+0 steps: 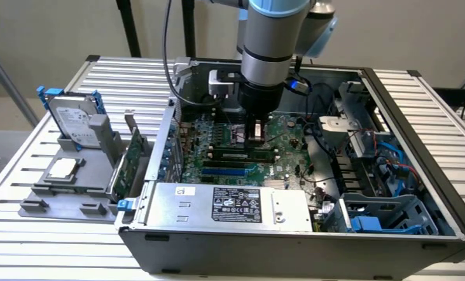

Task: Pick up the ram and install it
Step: 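Insert the ram into the slot, then press down the ram until it locks into place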

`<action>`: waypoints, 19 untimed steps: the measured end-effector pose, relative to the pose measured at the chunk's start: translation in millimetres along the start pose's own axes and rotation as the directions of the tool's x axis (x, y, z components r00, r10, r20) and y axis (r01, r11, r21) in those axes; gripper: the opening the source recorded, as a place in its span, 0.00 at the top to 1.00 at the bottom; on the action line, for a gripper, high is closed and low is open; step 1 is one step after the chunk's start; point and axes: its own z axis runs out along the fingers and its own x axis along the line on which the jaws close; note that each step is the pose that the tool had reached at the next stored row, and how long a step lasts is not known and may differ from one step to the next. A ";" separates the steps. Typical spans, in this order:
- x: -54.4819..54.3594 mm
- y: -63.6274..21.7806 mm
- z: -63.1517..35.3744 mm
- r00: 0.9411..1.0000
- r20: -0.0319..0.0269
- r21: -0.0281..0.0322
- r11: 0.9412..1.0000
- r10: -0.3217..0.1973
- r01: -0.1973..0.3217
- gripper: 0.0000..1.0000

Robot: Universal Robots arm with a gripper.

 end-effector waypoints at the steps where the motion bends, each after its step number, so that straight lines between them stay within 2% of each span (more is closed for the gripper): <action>1: 0.0 0.6 -1.6 1.000 0.000 0.000 1.000 0.000 0.000 0.78; 4: 0.0 4.2 -2.9 1.000 0.000 0.000 1.000 0.000 0.000 0.81; 6: 0.0 4.7 -2.8 1.000 0.000 0.000 1.000 0.000 0.000 0.89; 19: 0.0 4.8 -2.9 1.000 0.000 0.000 1.000 0.000 0.000 0.89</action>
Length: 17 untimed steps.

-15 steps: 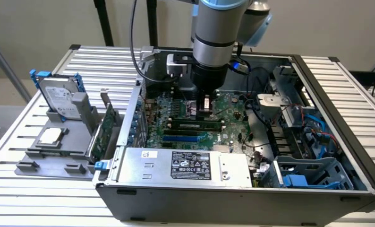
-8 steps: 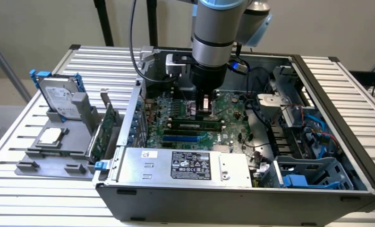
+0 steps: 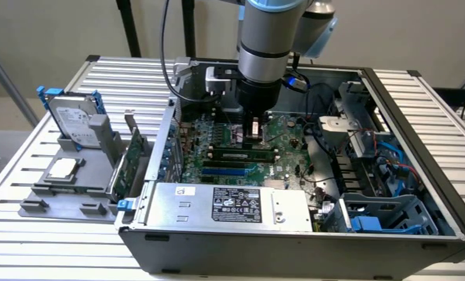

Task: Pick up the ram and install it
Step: 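Press down the ram until it locks into place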

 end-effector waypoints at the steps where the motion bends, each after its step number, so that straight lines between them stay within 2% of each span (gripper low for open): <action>1: 0.0 0.0 0.0 1.000 0.000 0.000 1.000 0.000 0.000 0.89; 7: -0.1 0.1 0.8 1.000 0.000 0.000 1.000 0.000 0.000 0.89; 17: -2.1 -0.2 14.6 1.000 -0.001 0.000 1.000 0.000 0.000 0.89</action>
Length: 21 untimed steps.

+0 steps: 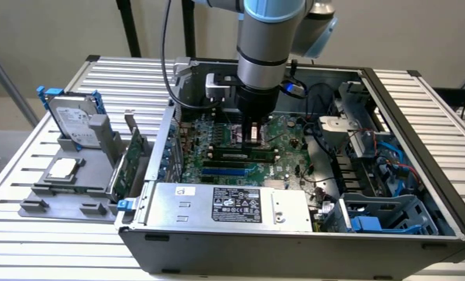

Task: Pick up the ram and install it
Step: 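Press down the ram until it locks into place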

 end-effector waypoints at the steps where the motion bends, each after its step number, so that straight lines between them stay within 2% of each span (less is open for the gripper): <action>1: -0.1 0.0 1.7 1.000 0.000 0.000 1.000 0.000 0.000 0.89; 7: -0.4 0.7 7.9 1.000 -0.001 0.002 1.000 0.000 0.000 0.89; 8: 0.4 1.1 6.0 1.000 -0.003 0.001 1.000 0.000 0.000 0.89; 10: -0.3 1.2 -0.2 1.000 0.002 0.002 1.000 0.000 0.000 0.89; 17: 0.3 1.6 -30.9 1.000 0.001 0.002 1.000 0.000 0.000 0.89; 21: 0.2 1.5 -31.2 1.000 0.002 0.002 1.000 0.000 0.000 0.89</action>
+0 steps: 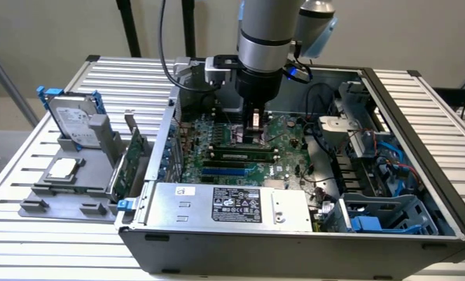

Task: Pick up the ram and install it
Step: 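Press down the ram until it locks into place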

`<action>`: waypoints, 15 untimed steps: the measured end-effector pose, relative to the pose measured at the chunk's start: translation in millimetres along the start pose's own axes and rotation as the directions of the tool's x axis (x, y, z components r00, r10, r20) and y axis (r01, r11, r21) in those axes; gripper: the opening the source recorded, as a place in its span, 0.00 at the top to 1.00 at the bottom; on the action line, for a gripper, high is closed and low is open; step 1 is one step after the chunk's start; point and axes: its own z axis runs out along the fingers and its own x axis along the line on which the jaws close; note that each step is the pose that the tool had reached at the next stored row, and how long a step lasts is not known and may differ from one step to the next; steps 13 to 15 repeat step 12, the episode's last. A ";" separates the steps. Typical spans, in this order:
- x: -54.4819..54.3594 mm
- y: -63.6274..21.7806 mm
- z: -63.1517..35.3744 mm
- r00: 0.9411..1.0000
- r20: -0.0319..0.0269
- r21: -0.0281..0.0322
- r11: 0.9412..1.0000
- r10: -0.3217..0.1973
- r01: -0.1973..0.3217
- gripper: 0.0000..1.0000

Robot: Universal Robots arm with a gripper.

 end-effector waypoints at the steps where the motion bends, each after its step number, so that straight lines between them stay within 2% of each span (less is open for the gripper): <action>1: 0.0 0.0 0.0 1.000 0.000 0.000 1.000 0.000 0.000 0.89; 15: 0.0 0.0 0.0 1.000 0.000 0.000 1.000 0.000 0.000 0.89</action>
